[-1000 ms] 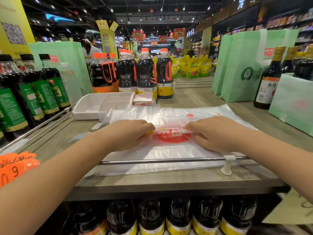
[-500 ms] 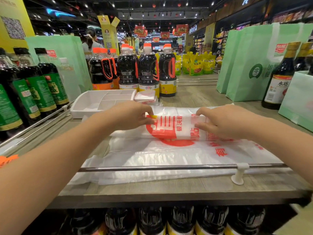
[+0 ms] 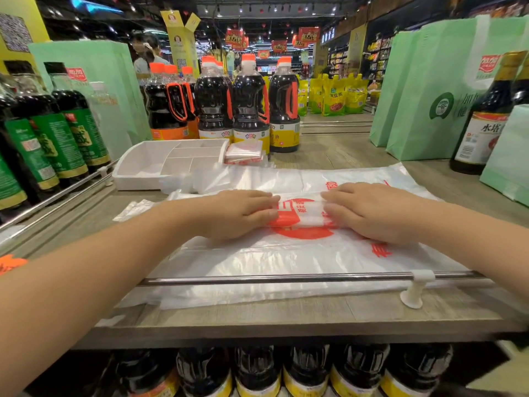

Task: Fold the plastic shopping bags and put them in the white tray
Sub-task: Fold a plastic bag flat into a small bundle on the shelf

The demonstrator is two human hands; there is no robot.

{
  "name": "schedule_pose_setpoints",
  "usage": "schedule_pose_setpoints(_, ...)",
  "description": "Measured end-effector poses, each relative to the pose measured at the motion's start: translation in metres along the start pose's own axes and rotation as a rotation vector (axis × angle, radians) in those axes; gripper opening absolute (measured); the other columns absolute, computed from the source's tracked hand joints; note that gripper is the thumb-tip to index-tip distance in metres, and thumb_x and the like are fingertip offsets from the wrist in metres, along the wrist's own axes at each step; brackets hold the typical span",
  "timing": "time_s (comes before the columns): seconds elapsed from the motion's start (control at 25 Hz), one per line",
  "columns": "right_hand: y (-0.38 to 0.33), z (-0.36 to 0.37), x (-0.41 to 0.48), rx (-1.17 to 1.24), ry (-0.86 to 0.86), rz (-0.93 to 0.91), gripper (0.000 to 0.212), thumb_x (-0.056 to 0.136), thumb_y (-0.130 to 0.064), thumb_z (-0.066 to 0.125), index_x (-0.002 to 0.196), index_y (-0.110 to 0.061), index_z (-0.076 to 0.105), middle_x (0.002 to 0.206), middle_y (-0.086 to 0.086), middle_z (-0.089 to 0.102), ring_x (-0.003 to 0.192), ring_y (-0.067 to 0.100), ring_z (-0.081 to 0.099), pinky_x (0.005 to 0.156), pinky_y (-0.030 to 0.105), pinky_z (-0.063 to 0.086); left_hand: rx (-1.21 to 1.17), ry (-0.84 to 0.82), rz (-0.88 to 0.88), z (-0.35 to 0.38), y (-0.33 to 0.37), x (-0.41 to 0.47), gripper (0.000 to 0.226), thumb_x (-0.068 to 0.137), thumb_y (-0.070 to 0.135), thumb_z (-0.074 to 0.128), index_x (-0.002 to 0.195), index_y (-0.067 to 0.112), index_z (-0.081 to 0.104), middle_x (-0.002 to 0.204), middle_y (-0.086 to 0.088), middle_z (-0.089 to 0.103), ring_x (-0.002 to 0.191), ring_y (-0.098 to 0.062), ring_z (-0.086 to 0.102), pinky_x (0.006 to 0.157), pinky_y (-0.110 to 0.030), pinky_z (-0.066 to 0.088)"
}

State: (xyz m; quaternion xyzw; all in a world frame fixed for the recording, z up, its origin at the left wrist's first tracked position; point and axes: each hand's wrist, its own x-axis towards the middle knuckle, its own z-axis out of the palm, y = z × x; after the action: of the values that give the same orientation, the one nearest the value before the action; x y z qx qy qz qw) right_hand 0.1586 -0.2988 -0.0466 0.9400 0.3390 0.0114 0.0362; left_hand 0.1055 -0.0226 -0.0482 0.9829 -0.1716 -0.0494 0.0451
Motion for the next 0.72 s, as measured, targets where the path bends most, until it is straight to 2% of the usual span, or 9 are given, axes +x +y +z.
schedule_pose_setpoints(0.08, -0.004, 0.001, -0.003, 0.092, -0.098, -0.035, 0.06, 0.101, -0.059, 0.018, 0.157, -0.038, 0.021, 0.164, -0.015, 0.017, 0.15, 0.007, 0.016, 0.123, 0.028, 0.01, 0.031, -0.092, -0.019, 0.005, 0.004, -0.001, 0.063, 0.101, 0.059, 0.015, 0.159, 0.036, 0.007, 0.166, 0.015, 0.003, 0.152, -0.005, 0.003, 0.123, -0.034, 0.0)
schedule_pose_setpoints(0.16, -0.003, 0.001, -0.007, 0.16, -0.162, -0.018, 0.061, 0.102, -0.059, 0.02, 0.158, -0.037, 0.016, 0.164, -0.018, 0.01, 0.151, 0.004, 0.008, 0.12, 0.022, 0.002, 0.034, -0.134, -0.044, 0.008, 0.004, -0.003, 0.062, 0.101, 0.059, 0.01, 0.158, 0.037, -0.001, 0.166, 0.015, -0.004, 0.152, -0.004, -0.004, 0.124, -0.037, -0.005)
schedule_pose_setpoints(0.2, -0.001, 0.0, -0.008, 0.167, -0.148, -0.009, 0.061, 0.102, -0.058, 0.023, 0.158, -0.035, 0.019, 0.164, -0.016, 0.015, 0.151, 0.006, 0.013, 0.12, 0.023, 0.005, 0.04, -0.125, -0.058, 0.007, 0.005, -0.004, 0.062, 0.101, 0.059, 0.011, 0.158, 0.037, 0.002, 0.166, 0.015, -0.001, 0.152, -0.006, -0.001, 0.124, -0.039, -0.002)
schedule_pose_setpoints(0.28, 0.003, -0.003, -0.008, 0.156, -0.04, -0.009, 0.059, 0.099, -0.059, 0.035, 0.151, -0.031, 0.038, 0.154, -0.011, 0.036, 0.142, 0.012, 0.034, 0.118, 0.027, 0.022, 0.05, -0.04, -0.089, 0.001, 0.003, -0.006, 0.058, 0.102, 0.057, 0.023, 0.156, 0.034, 0.024, 0.162, 0.01, 0.022, 0.148, -0.015, 0.021, 0.121, -0.041, 0.016)
schedule_pose_setpoints(0.32, 0.005, -0.005, -0.007, 0.165, 0.016, -0.009, 0.057, 0.095, -0.061, 0.042, 0.144, -0.031, 0.048, 0.144, -0.009, 0.047, 0.133, 0.013, 0.044, 0.113, 0.029, 0.032, 0.028, 0.019, -0.105, -0.005, 0.003, -0.008, 0.055, 0.101, 0.057, 0.033, 0.15, 0.034, 0.037, 0.155, 0.009, 0.035, 0.14, -0.017, 0.035, 0.117, -0.04, 0.027)
schedule_pose_setpoints(0.4, 0.008, -0.01, -0.004, 0.207, 0.047, 0.011, 0.058, 0.086, -0.068, 0.052, 0.132, -0.033, 0.057, 0.126, -0.011, 0.053, 0.118, 0.012, 0.052, 0.105, 0.031, 0.04, -0.073, 0.084, -0.143, -0.017, 0.0, -0.013, 0.053, 0.094, 0.058, 0.053, 0.14, 0.032, 0.052, 0.134, 0.011, 0.049, 0.124, -0.016, 0.05, 0.107, -0.034, 0.039)
schedule_pose_setpoints(0.56, 0.011, -0.028, 0.013, 0.222, -0.134, 0.067, 0.061, 0.072, -0.072, 0.068, 0.123, -0.04, 0.059, 0.112, -0.016, 0.057, 0.105, 0.007, 0.056, 0.097, 0.03, 0.046, -0.134, -0.024, -0.247, -0.034, -0.004, -0.014, 0.058, 0.082, 0.057, 0.071, 0.131, 0.031, 0.056, 0.118, 0.015, 0.053, 0.115, -0.014, 0.054, 0.101, -0.031, 0.042)
schedule_pose_setpoints(0.64, 0.012, -0.036, 0.026, 0.235, -0.205, 0.077, 0.061, 0.066, -0.071, 0.075, 0.116, -0.041, 0.059, 0.109, -0.018, 0.057, 0.102, 0.004, 0.057, 0.094, 0.029, 0.047, -0.123, -0.015, -0.247, -0.034, -0.004, -0.011, 0.04, 0.079, 0.058, 0.074, 0.109, 0.033, 0.063, 0.105, 0.017, 0.06, 0.1, -0.013, 0.059, 0.085, -0.029, 0.046)
schedule_pose_setpoints(0.72, 0.011, -0.041, 0.035, 0.247, -0.227, 0.071, 0.056, 0.063, -0.067, 0.081, 0.106, -0.039, 0.06, 0.106, -0.018, 0.062, 0.1, 0.007, 0.06, 0.092, 0.03, 0.049, -0.117, 0.047, -0.222, -0.033, -0.004, -0.011, 0.03, 0.078, 0.056, 0.077, 0.087, 0.032, 0.061, 0.086, 0.015, 0.058, 0.079, -0.009, 0.054, 0.066, -0.026, 0.039)
